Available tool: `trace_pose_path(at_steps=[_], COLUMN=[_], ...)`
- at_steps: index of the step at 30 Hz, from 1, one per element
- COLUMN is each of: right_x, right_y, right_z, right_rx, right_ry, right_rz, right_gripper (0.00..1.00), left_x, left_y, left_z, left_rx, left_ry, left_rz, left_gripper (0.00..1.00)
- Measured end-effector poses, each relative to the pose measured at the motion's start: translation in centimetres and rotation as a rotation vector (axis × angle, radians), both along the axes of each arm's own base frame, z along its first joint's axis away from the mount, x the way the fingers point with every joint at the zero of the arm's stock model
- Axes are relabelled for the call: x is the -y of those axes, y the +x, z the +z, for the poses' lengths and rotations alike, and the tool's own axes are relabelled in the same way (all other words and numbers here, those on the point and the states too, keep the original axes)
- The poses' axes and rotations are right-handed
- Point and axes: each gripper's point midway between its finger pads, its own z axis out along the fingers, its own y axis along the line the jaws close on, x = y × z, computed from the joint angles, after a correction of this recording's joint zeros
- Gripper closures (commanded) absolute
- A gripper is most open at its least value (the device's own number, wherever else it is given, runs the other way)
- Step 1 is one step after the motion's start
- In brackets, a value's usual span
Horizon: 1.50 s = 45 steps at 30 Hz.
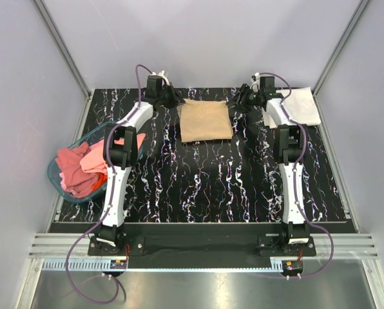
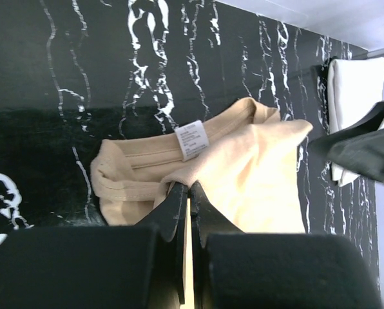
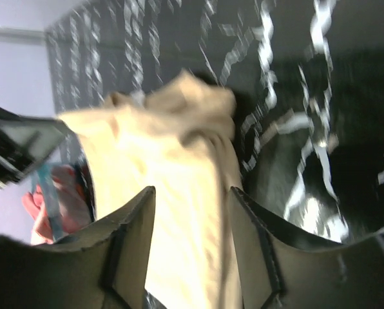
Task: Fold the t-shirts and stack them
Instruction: Fold the tshirt
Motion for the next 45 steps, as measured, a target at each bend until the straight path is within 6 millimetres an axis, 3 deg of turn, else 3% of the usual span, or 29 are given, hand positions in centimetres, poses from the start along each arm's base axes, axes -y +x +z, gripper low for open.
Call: trace_pose_path(at_steps=[6, 10, 15, 26, 31, 32, 34, 37, 41, 45], right_x=[0.2, 0.2, -0.4, -3.8, -4.4, -4.4, -4.4, -4.2, -4.1, -4.1], right_y=[-3.9, -5.4, -5.9, -7.0, -7.3, -7.3, -7.2, -7.1, -7.2, -8.4], right_z=[-3.3, -3.0, -2.9, -3.0, -3.0, -3.1, -3.1, -3.2, -3.8, -4.9], right_rx=[-0.091, -0.07, -0.034, 0.004, 0.007, 0.008, 0.009, 0.006, -0.009, -0.044], right_ry=[-0.034, -0.051, -0.057, -0.06, -0.062, -0.063, -0.066, -0.075, -0.077, -0.058], right_rz=[0.047, 0.087, 0.132, 0.225, 0.239, 0.24, 0.238, 0.224, 0.213, 0.208], right_gripper=[0.36, 0.33, 0.34, 0.42, 0.57, 0.65, 0.73, 0.87, 0.92, 0.94], left_x=[0.0, -1.0, -3.2, -6.1, -6.3, -6.3, -6.3, -6.3, -6.2, -6.4], left_y=[-0.3, 0.0, 0.7, 1.6, 1.8, 1.8, 1.8, 1.7, 1.2, 0.1], left_z=[0.3, 0.6, -0.2, -5.5, -5.4, -5.4, -5.3, -5.3, -4.7, -2.8], left_rx=[0.008, 0.017, 0.001, -0.076, -0.078, -0.079, -0.081, -0.085, -0.088, -0.091], left_ry=[0.019, 0.043, 0.055, 0.056, 0.045, 0.043, 0.038, 0.032, 0.035, 0.053], left_rz=[0.0, 0.032, 0.078, 0.135, 0.144, 0.146, 0.145, 0.142, 0.127, 0.108], left_gripper=[1.0, 1.0, 1.0, 1.0, 1.0, 1.0, 0.93, 0.92, 0.77, 0.71])
